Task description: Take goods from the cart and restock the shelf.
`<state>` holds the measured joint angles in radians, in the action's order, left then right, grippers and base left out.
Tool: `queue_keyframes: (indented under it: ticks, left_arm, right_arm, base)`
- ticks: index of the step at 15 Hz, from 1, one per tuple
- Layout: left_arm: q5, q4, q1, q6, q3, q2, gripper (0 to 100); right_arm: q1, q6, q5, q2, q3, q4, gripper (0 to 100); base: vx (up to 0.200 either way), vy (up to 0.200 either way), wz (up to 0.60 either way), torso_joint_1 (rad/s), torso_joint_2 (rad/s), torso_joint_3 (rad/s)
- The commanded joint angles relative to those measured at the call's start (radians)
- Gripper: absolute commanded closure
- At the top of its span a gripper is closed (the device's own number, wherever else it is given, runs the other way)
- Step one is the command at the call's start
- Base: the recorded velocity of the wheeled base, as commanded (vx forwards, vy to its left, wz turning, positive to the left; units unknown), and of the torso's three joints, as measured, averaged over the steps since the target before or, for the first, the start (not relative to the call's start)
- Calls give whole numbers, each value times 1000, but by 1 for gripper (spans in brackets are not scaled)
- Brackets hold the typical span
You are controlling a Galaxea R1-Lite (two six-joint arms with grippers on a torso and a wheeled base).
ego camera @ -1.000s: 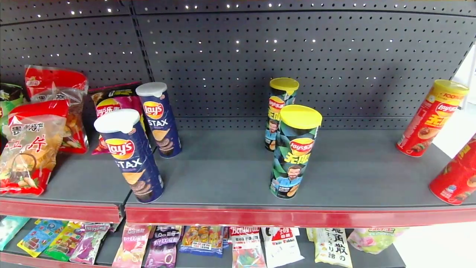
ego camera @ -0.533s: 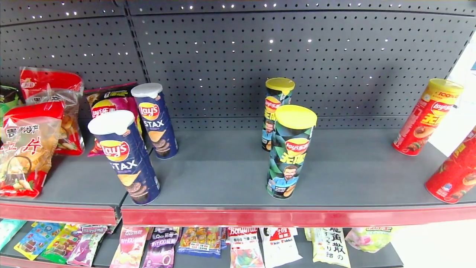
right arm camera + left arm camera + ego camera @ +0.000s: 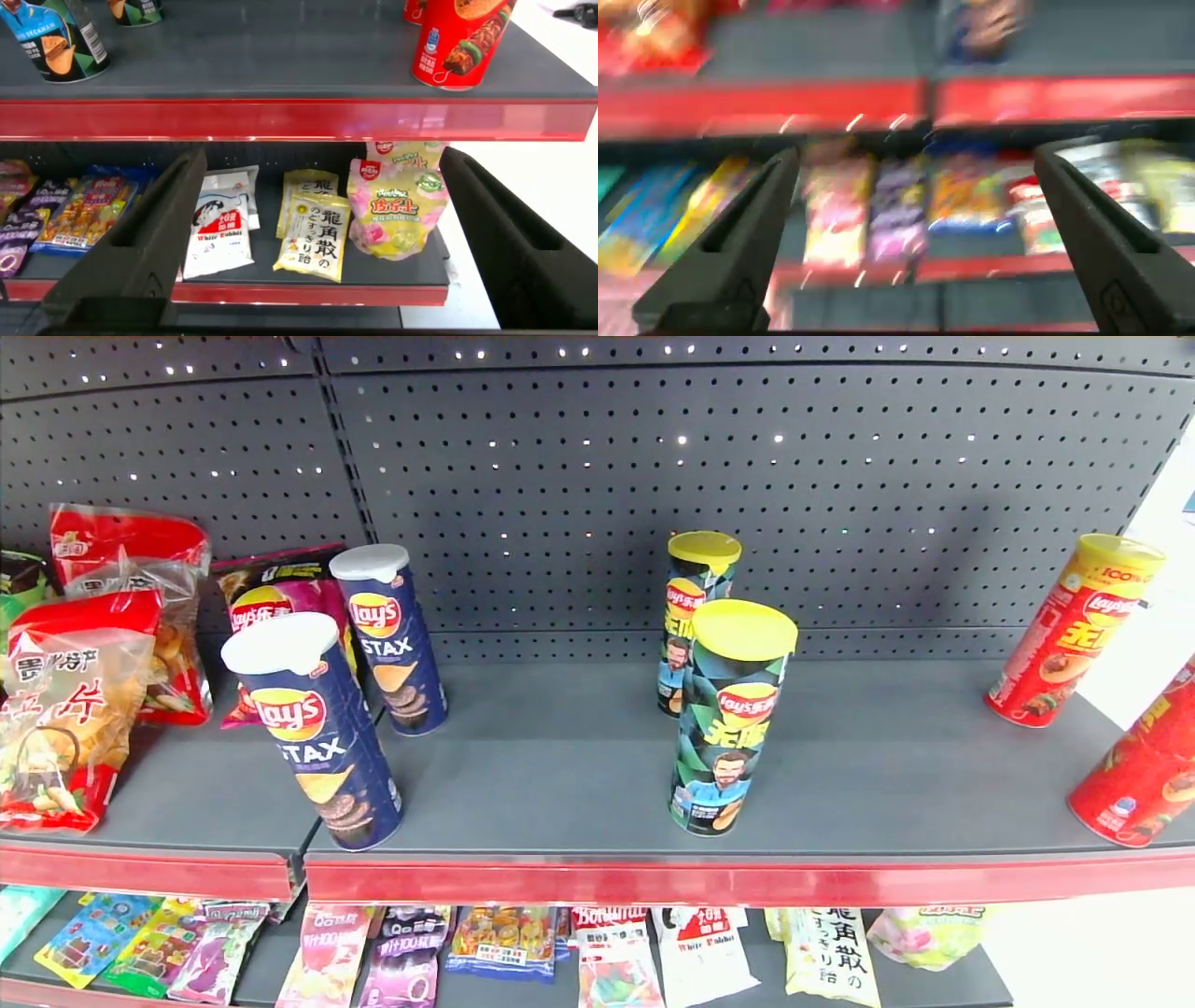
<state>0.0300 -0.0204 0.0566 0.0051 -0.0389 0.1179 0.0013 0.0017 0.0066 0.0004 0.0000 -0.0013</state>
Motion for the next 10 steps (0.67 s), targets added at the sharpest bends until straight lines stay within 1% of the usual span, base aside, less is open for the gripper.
queue_keyframes:
  ticks: [1,2,3,4,5,6,7,8,9,10]
  left_arm:
    - [-2,-46,12,4,39,-34,0]
    - [-55,-21,11,-22,39,-34,0]
    - [-144,-23,9,-50,39,-34,0]
    - [-180,-21,-8,-54,37,-34,0]
    - [-200,-18,-69,-53,37,-27,0]
    - [-208,-7,-126,-54,33,-12,0]
    - [-205,-4,-161,-54,31,6,0]
    - [-180,-7,-164,-53,33,-1,0]
    - [-88,-19,-126,-47,39,-34,0]
    - [-44,-12,-129,-37,39,-30,0]
  right_arm:
    - [0,0,0,0,0,0,0]
    - [0,0,0,0,0,0,0]
    - [0,0,0,0,0,0,0]
    - [0,0,0,0,0,0,0]
    - [0,0,0,0,0,0,0]
    - [0,0,0,0,0,0,0]
    - [0,1,1,0,0,0,0]
    - [0,1,1,0,0,0,0]
    - [0,1,1,0,0,0,0]
    - [0,1,1,0,0,0,0]
  base:
    - [0,0,0,0,0,0]
    - [0,0,0,0,0,0]
    - [0,0,0,0,0,0]
    - [0,0,0,0,0,0]
    - [0,0,0,0,0,0]
    - [0,0,0,0,0,0]
    - [0,0,0,0,0,0]
    - [0,0,0,0,0,0]
    - [0,0,0,0,0,0]
    - [0,0,0,0,0,0]
